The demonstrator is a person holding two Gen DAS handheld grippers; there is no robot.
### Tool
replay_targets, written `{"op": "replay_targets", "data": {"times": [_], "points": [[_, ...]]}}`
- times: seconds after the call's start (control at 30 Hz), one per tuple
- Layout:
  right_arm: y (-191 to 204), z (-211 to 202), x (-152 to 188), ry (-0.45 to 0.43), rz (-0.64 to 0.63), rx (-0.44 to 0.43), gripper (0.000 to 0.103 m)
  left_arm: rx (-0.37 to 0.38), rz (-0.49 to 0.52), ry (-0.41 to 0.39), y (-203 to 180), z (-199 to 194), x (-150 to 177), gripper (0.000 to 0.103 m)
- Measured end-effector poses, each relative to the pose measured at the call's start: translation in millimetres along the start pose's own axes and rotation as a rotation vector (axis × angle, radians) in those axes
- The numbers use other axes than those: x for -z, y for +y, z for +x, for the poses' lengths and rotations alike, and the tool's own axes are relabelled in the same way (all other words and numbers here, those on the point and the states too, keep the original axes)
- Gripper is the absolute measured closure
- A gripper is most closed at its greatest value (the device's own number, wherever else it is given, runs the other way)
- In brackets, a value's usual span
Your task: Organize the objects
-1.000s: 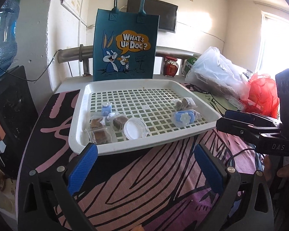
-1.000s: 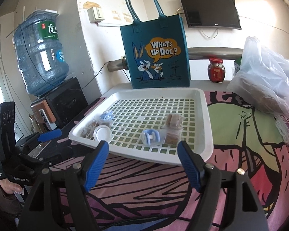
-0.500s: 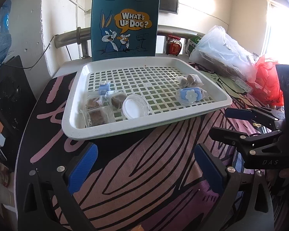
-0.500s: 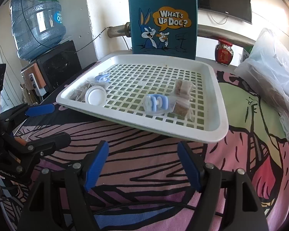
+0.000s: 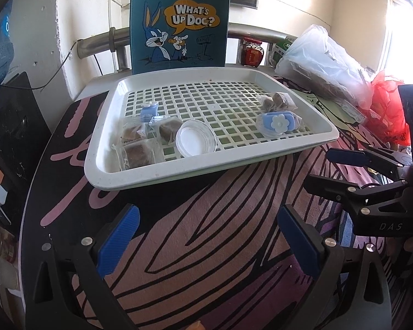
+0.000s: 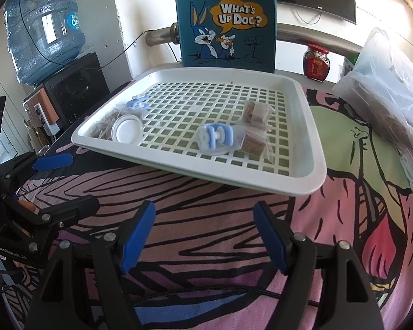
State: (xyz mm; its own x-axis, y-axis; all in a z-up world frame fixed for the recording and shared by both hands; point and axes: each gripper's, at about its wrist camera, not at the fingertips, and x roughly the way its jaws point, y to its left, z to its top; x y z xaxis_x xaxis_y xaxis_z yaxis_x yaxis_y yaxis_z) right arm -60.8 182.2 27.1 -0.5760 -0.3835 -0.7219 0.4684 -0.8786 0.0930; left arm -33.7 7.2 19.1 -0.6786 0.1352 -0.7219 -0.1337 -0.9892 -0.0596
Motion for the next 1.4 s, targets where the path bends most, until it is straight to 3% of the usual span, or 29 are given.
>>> {"op": "replay_targets", "data": {"times": [1.4], "points": [[-1.8,8.5,1.1,0.049,0.012,0.02,0.029,-0.029,-0.036,0.096,7.2,17.0,1.4,0.002]]}}
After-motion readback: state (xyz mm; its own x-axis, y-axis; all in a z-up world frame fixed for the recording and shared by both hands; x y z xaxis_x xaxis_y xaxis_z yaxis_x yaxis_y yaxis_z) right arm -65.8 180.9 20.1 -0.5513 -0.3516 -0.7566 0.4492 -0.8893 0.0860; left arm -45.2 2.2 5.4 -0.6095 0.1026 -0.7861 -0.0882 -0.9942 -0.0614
